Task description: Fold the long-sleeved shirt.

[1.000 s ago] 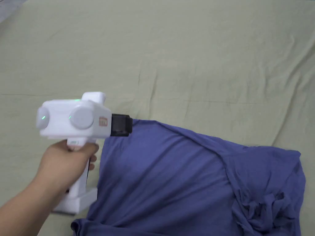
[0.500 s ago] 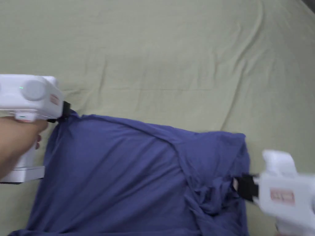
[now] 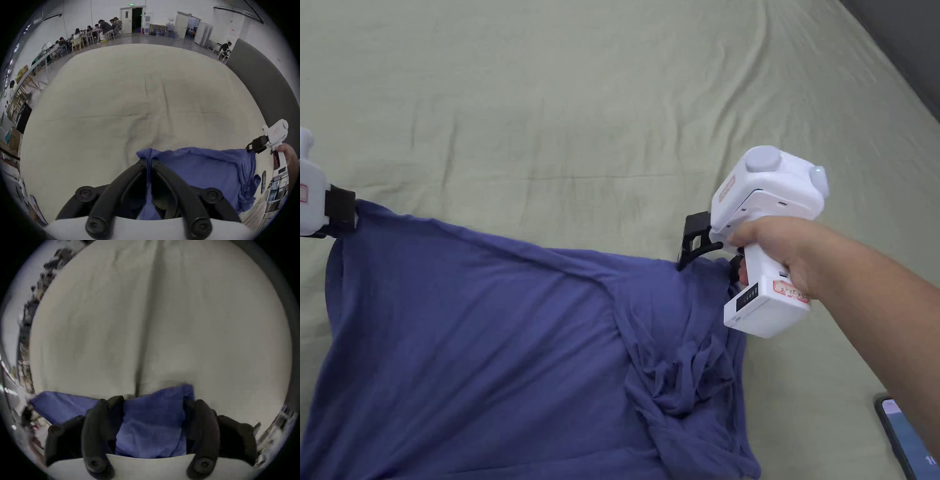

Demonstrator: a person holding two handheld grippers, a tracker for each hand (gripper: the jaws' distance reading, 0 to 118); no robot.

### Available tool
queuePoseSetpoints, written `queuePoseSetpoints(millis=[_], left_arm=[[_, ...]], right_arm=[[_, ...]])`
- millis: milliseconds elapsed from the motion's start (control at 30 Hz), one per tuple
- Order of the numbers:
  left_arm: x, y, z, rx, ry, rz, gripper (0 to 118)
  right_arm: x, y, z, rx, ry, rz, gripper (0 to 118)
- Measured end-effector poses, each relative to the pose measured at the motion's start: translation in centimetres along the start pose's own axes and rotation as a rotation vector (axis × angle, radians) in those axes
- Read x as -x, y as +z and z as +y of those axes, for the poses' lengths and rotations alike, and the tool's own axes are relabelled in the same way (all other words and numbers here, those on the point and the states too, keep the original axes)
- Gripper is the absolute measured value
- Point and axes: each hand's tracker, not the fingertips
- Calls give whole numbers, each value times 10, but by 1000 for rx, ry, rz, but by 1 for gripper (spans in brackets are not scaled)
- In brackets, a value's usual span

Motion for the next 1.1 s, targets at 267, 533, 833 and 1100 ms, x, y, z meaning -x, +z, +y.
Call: queuePoseSetpoints(millis=[267, 533, 833, 1100], left_arm=[[11, 44, -26, -59, 21, -45, 1], [12, 143, -116, -137, -4, -92, 1], [26, 104, -250, 129, 76, -4, 1], [28, 60, -259, 169, 88, 68, 1]], right_arm=[[7, 72, -71, -240, 236, 104, 19], [-23, 142, -236, -483, 328, 116, 19], [-41, 37, -327, -370, 260, 108, 19], [-42, 16, -320, -406, 262, 83, 19]])
